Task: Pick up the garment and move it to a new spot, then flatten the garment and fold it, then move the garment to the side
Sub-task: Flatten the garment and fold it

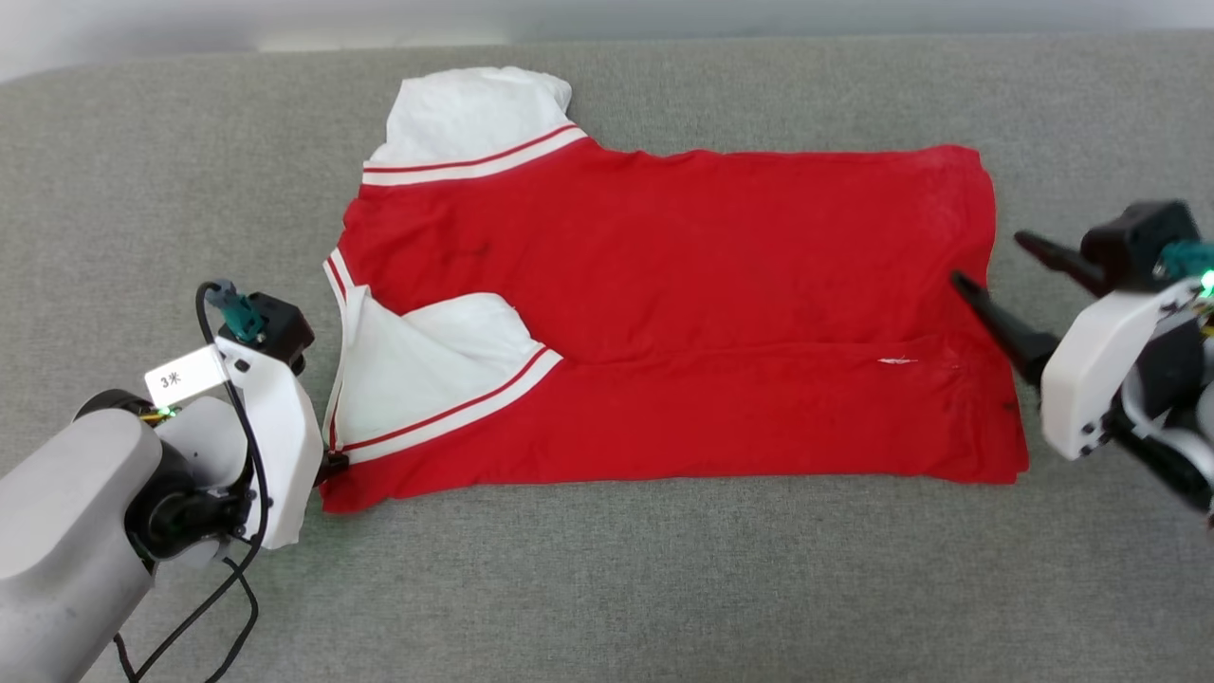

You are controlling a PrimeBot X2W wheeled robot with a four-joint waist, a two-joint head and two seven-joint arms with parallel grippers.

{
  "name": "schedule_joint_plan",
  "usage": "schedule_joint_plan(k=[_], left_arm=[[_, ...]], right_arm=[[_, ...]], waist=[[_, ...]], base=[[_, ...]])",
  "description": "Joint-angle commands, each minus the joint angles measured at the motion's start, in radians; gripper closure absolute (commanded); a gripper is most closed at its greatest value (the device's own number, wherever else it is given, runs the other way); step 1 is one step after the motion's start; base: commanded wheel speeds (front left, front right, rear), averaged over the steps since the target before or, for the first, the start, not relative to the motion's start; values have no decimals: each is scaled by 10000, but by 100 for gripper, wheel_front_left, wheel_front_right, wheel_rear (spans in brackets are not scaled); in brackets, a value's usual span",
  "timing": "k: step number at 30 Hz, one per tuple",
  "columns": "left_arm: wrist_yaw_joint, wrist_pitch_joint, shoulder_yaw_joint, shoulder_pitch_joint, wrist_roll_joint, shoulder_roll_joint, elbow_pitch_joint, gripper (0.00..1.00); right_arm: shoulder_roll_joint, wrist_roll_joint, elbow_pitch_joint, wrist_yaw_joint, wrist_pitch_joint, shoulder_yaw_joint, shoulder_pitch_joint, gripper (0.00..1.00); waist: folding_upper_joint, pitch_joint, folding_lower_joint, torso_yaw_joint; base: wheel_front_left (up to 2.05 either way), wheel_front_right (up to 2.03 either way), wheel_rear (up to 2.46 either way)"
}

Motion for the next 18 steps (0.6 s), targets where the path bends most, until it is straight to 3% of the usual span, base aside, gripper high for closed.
schedule_joint_plan(k=[1, 5, 11, 14, 18], left_arm=[[6, 27, -233, 426, -49, 27, 69, 100], [4, -364, -110, 127, -30, 267, -383, 100], [3, -743, -23, -76, 35, 568, -1053, 100], [3, -804, -26, -136, 85, 628, -1281, 100], [68, -898, -43, -180, 198, 543, -1467, 100]], right_arm=[[-177, 70, -127, -7, 170, 46, -287, 0], [-833, 506, -709, -7, 1412, 450, -739, 0], [-1842, 1862, -1573, -7, 4760, 1141, -1147, 0], [-1994, 2355, -1598, -6, 5941, 1147, -1048, 0], [-1706, 2534, -1287, -6, 6546, 996, -726, 0]], waist=[[0, -124, 1, 34], [0, -360, 1, 93], [0, -505, 1, 201], [0, -415, 1, 266], [0, -209, 1, 360]], base=[[0, 0, 0], [0, 0, 0], [0, 0, 0], [0, 0, 0], [0, 0, 0]])
